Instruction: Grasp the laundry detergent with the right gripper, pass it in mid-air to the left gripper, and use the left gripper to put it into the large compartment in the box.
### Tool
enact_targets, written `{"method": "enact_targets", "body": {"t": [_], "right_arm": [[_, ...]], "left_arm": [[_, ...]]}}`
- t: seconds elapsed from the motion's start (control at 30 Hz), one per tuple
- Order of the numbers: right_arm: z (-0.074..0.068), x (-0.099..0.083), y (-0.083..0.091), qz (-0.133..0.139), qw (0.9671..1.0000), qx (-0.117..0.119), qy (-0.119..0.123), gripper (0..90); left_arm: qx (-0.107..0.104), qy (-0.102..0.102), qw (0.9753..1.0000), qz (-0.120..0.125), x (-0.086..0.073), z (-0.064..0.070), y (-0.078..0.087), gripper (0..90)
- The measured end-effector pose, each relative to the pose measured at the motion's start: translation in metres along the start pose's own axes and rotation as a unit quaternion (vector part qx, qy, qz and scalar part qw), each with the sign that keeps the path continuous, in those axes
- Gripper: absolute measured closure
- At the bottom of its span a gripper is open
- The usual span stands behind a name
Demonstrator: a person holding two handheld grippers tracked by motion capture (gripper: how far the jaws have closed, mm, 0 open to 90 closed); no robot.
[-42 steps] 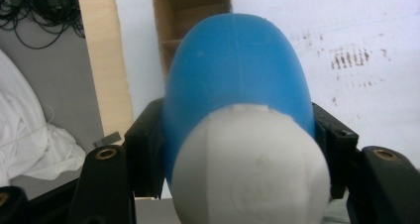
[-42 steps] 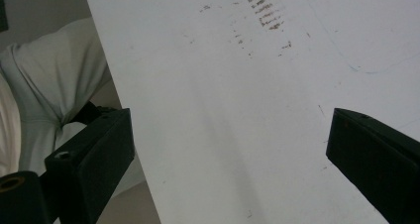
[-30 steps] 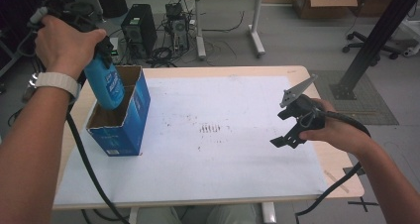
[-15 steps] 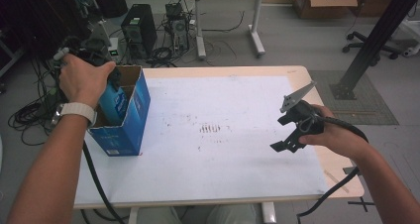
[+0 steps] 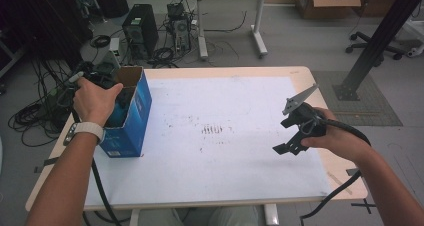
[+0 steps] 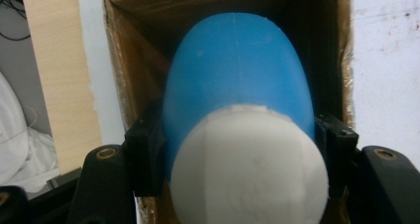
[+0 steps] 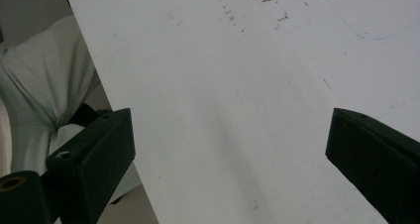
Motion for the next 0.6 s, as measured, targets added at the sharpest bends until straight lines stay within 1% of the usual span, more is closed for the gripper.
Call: {"method": "enact_targets", "body": {"t": [0.13,0.23,0.33,0.37,0.47,0.57,0.6], "right_arm": [[0.0,-0.001,-0.001,-0.001,1.0,0.0,-0.002,4.8],[-0.001,-0.001,-0.001,-0.002,1.0,0.001,-0.003,4.8],[0.0,-0.002,-0.001,-0.002,1.0,0.001,-0.004,4.8],[0.0,-0.003,-0.001,-0.003,1.0,0.0,-0.005,4.8],[0.0,-0.003,-0.001,-0.002,1.0,0.0,-0.005,4.8],[0.0,-0.003,-0.001,0.001,1.0,0.0,-0.004,4.8],[0.0,-0.003,-0.001,-0.001,1.0,0.0,-0.004,4.8]], "left_arm": [[0.003,-0.004,1.0,-0.004,-0.003,-0.001,-0.006,37.7],[-0.001,-0.006,0.9999,-0.009,-0.007,-0.001,-0.01,37.7],[-0.003,-0.003,1.0,-0.008,-0.008,-0.001,-0.014,37.6],[-0.003,-0.002,1.0,-0.005,-0.007,-0.001,-0.014,37.6],[-0.006,-0.01,0.9999,-0.009,-0.007,-0.001,-0.015,37.6],[-0.007,-0.008,0.9999,-0.009,-0.007,-0.002,-0.015,37.5],[-0.008,-0.011,0.9999,-0.01,-0.007,-0.002,-0.015,37.5]]}}
Point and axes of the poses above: each handheld gripper's, and its own axes: y roughly backward along the jaws, x roughly out of its top, z roughly to its right, the point moved 9 cm from there along -y, roughly forward along the jaws, and after that the axes turned 15 degrees about z, right-handed, at the moved point
